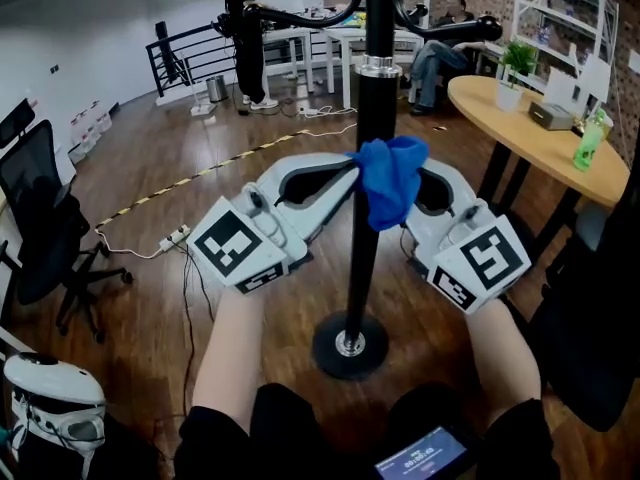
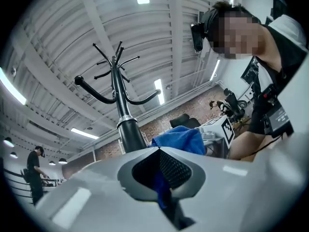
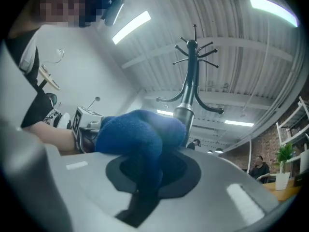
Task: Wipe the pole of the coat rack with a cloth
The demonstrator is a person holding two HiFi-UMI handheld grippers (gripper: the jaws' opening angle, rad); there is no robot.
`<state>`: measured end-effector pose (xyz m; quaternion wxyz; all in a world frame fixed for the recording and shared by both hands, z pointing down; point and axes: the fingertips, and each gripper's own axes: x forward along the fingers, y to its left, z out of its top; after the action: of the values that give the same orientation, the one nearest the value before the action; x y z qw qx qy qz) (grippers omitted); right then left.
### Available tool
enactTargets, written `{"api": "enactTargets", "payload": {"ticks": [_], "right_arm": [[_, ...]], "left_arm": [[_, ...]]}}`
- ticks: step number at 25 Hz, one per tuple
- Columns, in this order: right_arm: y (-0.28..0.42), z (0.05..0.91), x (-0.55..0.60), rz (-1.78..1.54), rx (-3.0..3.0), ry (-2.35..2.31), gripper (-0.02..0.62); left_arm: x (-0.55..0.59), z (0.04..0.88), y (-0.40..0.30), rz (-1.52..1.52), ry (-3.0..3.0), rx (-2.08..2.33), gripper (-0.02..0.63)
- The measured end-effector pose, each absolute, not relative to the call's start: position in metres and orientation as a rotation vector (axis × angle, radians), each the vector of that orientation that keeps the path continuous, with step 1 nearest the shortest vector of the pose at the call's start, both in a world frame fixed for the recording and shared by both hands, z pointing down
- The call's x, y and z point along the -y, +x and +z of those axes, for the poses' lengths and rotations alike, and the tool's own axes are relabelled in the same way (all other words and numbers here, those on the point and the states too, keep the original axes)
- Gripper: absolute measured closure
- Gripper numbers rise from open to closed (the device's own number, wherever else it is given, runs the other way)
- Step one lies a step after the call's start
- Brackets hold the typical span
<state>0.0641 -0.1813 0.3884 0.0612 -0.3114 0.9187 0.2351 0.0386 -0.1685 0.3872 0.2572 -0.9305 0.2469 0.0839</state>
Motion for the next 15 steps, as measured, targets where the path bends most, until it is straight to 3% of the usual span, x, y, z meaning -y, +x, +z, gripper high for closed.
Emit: {"api": "enactTargets", "payload": {"ticks": [15], "right_arm": [[0.069,0.315,0.182,0.797,-2.694,-1.040,0.546]], "left_arm": [[0.158,0.379,0.036,0.222,-2.546,-0.708,0.602]]}}
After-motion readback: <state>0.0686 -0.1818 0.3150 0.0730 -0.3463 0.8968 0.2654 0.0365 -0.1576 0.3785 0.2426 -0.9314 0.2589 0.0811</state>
